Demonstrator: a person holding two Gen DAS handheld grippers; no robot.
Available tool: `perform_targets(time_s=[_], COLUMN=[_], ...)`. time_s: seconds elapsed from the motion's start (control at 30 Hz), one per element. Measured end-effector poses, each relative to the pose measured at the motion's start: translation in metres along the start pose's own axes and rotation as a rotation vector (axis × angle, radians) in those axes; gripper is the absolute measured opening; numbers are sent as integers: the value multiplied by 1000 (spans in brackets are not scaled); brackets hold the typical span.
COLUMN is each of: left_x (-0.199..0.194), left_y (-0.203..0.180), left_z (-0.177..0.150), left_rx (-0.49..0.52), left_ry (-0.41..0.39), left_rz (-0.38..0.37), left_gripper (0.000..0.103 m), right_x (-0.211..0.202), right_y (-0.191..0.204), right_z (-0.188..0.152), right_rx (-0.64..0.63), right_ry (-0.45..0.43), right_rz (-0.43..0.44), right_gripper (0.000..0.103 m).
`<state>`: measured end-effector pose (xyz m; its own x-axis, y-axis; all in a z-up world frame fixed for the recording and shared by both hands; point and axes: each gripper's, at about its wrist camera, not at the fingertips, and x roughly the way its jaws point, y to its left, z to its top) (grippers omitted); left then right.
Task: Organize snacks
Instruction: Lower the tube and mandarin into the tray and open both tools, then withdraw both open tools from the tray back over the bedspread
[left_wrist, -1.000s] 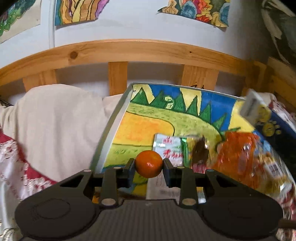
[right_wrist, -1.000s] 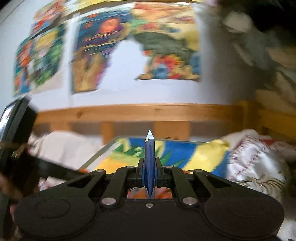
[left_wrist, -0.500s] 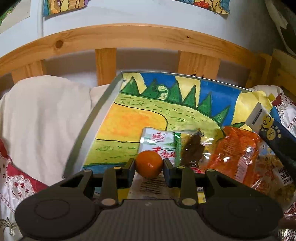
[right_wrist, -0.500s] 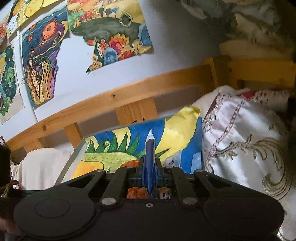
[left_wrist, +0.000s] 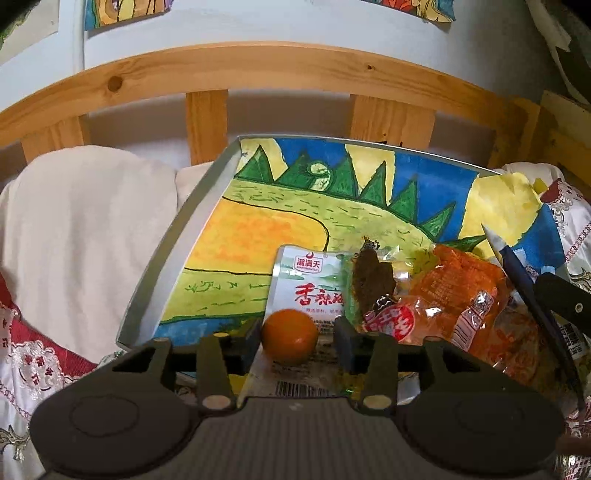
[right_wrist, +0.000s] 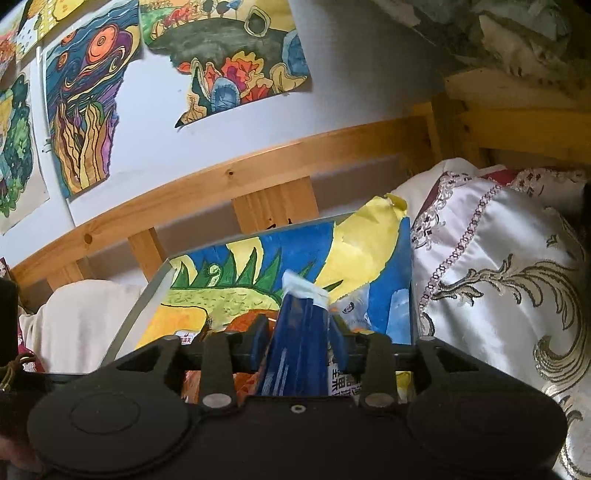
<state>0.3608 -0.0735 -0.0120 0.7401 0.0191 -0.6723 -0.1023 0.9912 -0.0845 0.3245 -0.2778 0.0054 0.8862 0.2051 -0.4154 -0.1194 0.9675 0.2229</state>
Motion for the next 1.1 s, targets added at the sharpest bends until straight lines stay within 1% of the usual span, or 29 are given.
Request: perform_targets(time_s=[0.1,0.17,0.23,0.3,0.43,0.47,0.53,0.73,0.87,1.1], left_x=[-3,-7,-12,-19,-34,-38,-47,-74,-96,-134], left_y=[1,3,6,8,14,16,20,39,53,72], left_z=[0,0,0,0,0,0,-1,-2,-8,-22], left_rx=[-7,-14,-22,-26,-38,-43,-54,-95,-117,-123], left_ry=[-7,-18,-32,-44,-73,-83,-103,-120,-131,-129], left_rz=[7,9,9,6,29,39,59,94,96,125], left_gripper=[60,75,80,84,97,100,101,102,102,102], right_x=[-1,-3,-5,-7,-14,-16,-21,-34,-43,-58], right_y=[0,0,1,4,9,11,14,26,36,58], right_z=[1,1,2,2,3,4,5,5,3,-5], right_rx=[-4,-3,-3,-12,-29,-33,-41,-69,-87,-153], right_ry=[-8,-14,-24,-34,-56,-63,-76,-102,-97,-87], right_rz=[3,5,7,10,20,22,30,52,63,73], right_gripper=[51,59,69,73,85,86,92,102,102,102])
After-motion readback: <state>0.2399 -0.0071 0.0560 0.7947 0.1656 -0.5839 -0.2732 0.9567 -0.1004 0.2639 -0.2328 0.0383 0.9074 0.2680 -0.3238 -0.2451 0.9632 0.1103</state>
